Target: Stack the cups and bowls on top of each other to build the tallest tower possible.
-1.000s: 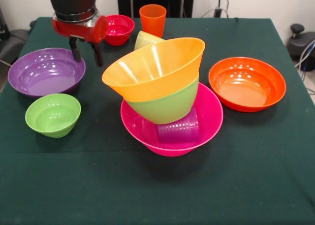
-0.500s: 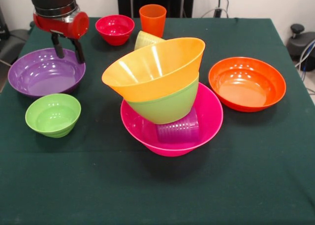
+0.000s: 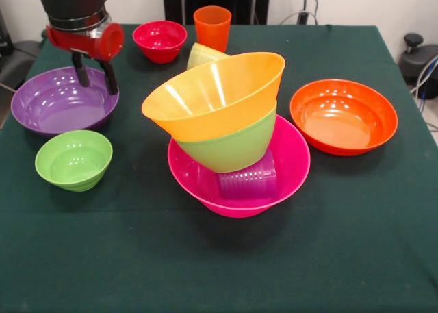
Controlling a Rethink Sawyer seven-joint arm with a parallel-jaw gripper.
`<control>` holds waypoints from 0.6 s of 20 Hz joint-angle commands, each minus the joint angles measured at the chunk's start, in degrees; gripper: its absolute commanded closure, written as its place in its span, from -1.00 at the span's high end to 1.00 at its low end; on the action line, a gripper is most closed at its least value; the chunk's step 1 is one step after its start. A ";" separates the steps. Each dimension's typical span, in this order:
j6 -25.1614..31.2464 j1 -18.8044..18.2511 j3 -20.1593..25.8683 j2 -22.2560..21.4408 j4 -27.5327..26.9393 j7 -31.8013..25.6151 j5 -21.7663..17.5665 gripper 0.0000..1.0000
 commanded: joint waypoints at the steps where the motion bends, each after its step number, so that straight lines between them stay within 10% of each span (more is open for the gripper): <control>1: 2.95 2.85 1.24 3.18 -3.28 -11.35 -5.05 1.00; 12: 5.05 2.54 2.12 1.43 -2.28 -12.14 -3.27 1.00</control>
